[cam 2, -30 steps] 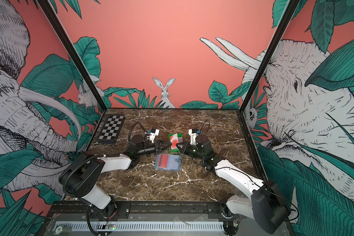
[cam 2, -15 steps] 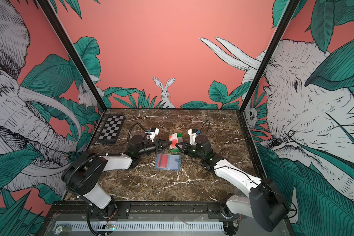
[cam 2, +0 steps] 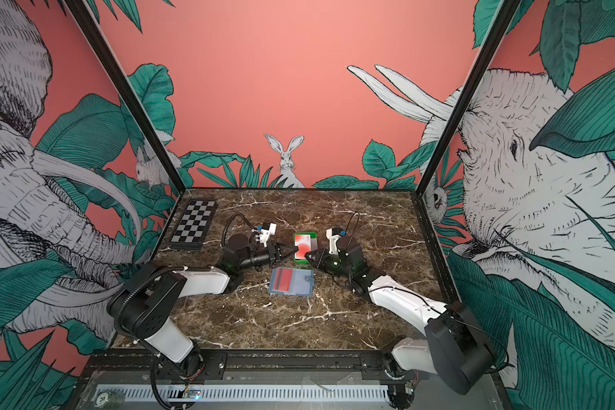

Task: Insert credit cards into a card holder
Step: Pick up the credit card from the storage box.

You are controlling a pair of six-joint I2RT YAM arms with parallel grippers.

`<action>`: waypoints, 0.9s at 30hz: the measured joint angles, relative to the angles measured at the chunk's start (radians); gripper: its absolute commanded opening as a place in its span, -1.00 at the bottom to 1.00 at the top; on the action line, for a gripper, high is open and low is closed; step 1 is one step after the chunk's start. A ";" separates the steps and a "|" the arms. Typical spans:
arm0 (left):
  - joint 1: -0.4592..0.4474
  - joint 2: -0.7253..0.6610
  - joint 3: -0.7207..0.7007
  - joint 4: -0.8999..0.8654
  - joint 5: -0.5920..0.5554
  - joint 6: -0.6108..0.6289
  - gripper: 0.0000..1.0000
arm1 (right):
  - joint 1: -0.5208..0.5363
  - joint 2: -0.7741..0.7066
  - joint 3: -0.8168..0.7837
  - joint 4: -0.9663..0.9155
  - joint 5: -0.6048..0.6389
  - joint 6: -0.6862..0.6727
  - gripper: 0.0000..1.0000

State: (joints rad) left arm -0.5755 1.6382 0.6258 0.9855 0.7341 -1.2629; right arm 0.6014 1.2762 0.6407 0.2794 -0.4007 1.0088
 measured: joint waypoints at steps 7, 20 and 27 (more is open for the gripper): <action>0.011 0.000 0.000 -0.043 0.012 0.031 -1.00 | 0.008 0.000 -0.013 -0.035 0.007 -0.024 -0.51; 0.087 -0.082 -0.023 -0.251 0.073 0.169 -1.00 | 0.167 0.008 -0.010 -0.306 0.201 -0.127 -0.49; 0.092 -0.150 -0.066 -0.385 0.095 0.261 -1.00 | 0.212 0.042 -0.010 -0.368 0.289 -0.145 -0.52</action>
State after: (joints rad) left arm -0.4831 1.4883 0.5598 0.6010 0.8288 -1.0019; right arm 0.8135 1.3182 0.6312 -0.0883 -0.1116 0.8635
